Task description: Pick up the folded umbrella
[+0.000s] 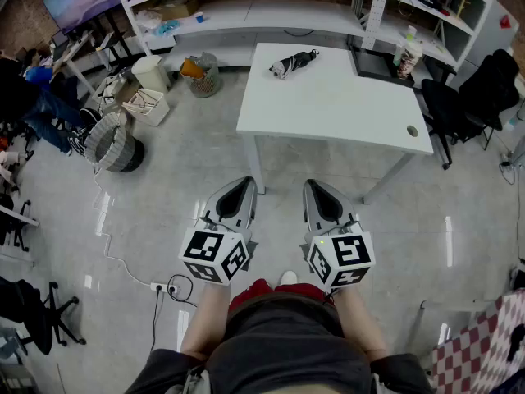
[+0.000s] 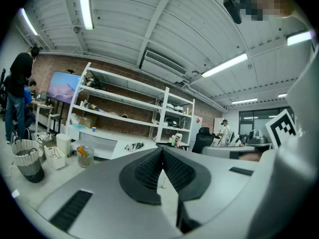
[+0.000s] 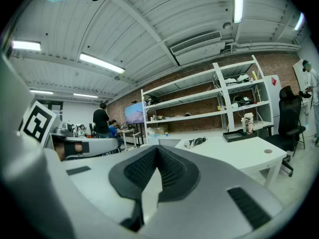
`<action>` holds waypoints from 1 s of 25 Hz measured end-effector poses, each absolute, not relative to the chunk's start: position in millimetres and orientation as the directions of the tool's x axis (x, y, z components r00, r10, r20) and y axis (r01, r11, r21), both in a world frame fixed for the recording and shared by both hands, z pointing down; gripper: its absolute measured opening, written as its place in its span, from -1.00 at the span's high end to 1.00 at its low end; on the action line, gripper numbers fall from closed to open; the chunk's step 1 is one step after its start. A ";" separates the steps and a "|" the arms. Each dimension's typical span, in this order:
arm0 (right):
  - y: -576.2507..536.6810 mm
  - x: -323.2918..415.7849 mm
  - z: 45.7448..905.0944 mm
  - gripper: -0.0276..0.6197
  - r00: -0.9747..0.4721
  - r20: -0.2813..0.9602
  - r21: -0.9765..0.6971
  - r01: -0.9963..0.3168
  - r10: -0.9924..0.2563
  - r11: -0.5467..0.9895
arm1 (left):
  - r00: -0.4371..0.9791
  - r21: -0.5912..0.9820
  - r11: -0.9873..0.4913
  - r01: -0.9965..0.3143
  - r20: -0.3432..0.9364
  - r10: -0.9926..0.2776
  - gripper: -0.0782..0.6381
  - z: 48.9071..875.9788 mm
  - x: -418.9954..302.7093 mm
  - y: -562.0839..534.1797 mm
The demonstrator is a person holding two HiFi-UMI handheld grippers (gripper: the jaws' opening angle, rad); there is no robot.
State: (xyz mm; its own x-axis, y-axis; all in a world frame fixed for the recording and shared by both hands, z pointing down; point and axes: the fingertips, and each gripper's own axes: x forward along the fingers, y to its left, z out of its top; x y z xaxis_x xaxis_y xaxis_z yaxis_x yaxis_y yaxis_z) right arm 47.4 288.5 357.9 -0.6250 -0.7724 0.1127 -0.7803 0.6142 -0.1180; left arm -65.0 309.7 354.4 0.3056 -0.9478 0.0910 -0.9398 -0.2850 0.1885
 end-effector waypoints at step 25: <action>232.6 106.4 367.5 0.86 -0.523 0.143 -0.162 -0.850 -0.840 0.501 | 0.316 0.172 -0.297 -0.939 0.097 -0.944 0.74 359.1 -33.5 266.1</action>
State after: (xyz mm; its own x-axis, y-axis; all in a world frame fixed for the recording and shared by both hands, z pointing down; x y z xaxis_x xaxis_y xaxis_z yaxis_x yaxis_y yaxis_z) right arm 106.4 232.6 367.5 -0.5231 -0.8402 0.1431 -0.8498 0.5014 -0.1625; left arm -33.5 266.1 359.1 0.3160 -0.9438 0.0966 -0.9393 -0.2968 0.1723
